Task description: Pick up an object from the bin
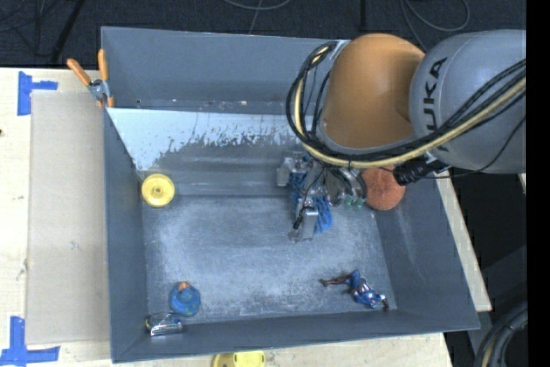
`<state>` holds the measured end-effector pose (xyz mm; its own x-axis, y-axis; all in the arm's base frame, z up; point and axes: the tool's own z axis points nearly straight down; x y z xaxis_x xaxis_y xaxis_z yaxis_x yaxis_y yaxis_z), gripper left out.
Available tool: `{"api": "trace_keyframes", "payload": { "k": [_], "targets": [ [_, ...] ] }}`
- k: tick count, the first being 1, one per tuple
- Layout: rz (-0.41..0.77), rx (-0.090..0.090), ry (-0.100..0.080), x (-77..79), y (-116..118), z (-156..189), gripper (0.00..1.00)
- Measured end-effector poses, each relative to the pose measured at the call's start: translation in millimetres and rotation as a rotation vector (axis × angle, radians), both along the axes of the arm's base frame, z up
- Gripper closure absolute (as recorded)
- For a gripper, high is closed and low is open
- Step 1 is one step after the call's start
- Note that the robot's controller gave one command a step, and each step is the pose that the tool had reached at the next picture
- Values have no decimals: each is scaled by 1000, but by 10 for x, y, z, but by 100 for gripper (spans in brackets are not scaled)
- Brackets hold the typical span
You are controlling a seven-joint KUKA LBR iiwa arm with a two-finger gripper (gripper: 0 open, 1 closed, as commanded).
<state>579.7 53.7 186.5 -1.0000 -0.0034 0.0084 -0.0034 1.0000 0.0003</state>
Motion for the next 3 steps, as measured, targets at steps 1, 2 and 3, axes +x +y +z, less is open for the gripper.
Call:
{"api": "trace_keyframes", "payload": {
  "k": [1,2,3],
  "targets": [
    [-1,0,-8,15,-3,48,0],
    [-62,1,-10,132,-455,37,0],
    [-132,-1,-8,186,-885,-322,0]
  ]
}}
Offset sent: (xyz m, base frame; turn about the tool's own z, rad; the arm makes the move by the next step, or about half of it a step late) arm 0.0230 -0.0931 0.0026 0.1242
